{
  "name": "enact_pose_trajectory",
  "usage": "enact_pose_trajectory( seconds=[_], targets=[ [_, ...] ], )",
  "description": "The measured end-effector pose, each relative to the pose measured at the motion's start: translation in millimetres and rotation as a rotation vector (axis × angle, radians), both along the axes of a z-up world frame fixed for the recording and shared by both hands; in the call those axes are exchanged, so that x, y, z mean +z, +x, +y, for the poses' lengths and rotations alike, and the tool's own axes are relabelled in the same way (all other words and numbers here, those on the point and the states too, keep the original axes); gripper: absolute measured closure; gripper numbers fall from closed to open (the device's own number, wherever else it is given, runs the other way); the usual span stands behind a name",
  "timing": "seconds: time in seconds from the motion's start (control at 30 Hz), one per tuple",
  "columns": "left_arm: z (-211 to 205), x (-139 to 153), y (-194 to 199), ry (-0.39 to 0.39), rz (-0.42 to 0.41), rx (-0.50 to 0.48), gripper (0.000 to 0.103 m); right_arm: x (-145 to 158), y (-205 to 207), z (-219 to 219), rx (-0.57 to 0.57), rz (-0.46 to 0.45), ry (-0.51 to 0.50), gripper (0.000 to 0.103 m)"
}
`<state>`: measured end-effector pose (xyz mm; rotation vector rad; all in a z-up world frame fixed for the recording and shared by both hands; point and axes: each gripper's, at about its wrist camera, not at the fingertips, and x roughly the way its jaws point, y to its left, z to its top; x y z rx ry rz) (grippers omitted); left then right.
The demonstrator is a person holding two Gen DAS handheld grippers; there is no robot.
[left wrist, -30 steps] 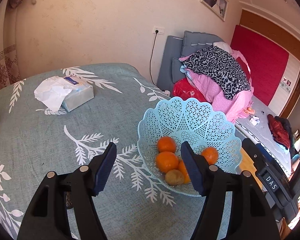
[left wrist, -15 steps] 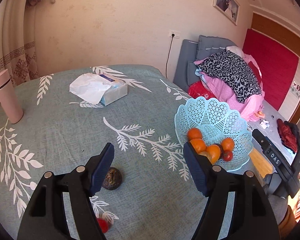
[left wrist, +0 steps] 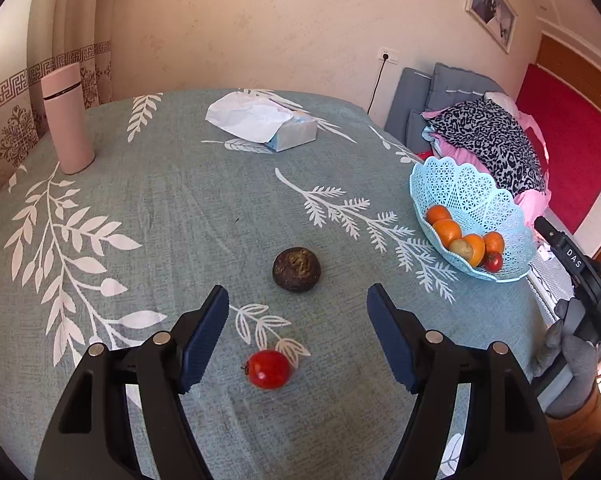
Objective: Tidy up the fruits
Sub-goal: 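Move the left tool back to the red tomato on the table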
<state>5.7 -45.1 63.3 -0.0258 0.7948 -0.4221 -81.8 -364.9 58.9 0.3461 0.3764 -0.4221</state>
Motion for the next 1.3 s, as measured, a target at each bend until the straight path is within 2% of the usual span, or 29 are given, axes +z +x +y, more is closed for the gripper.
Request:
enact_pose_trajectory(
  seconds=[0.23, 0.43, 0.5, 0.6, 0.73, 0.93, 1.07, 1.3],
  targets=[
    [11.5, -28.0, -2.3, 0.009, 0.073, 0.036, 0.032, -0.4, 1.6, 1.2, -0.001, 0.01, -0.011, 0.024],
    [9.2, -45.3, -4.4, 0.04, 0.112, 0.031, 0.047, 0.4, 3.2, 5.8, 0.006, 0.015, -0.035, 0.024],
    [9.3, -49.6, -4.5, 0.046, 0.124, 0.033, 0.057, 1.0, 4.1, 9.0, 0.014, 0.02, -0.05, 0.024],
    [9.6, -52.2, -6.4, 0.057, 0.121, 0.042, 0.064, 3.2, 5.5, 16.2, 0.027, 0.03, -0.085, 0.024],
    [10.3, -51.5, -9.2, 0.057, 0.11, 0.041, 0.068, 9.0, 6.9, 28.2, 0.062, 0.038, -0.131, 0.024],
    [10.6, -49.5, -13.5, 0.134, 0.051, 0.095, 0.069, 16.9, 19.1, 61.6, 0.209, 0.067, -0.144, 0.024],
    [14.6, -45.6, -15.1, 0.144, 0.019, 0.123, 0.069, 21.0, 33.4, 101.0, 0.35, 0.09, -0.188, 0.024],
    [16.7, -40.5, -19.2, 0.174, -0.031, 0.159, 0.069, 14.1, 71.7, 157.7, 0.586, 0.193, -0.132, 0.023]
  ],
)
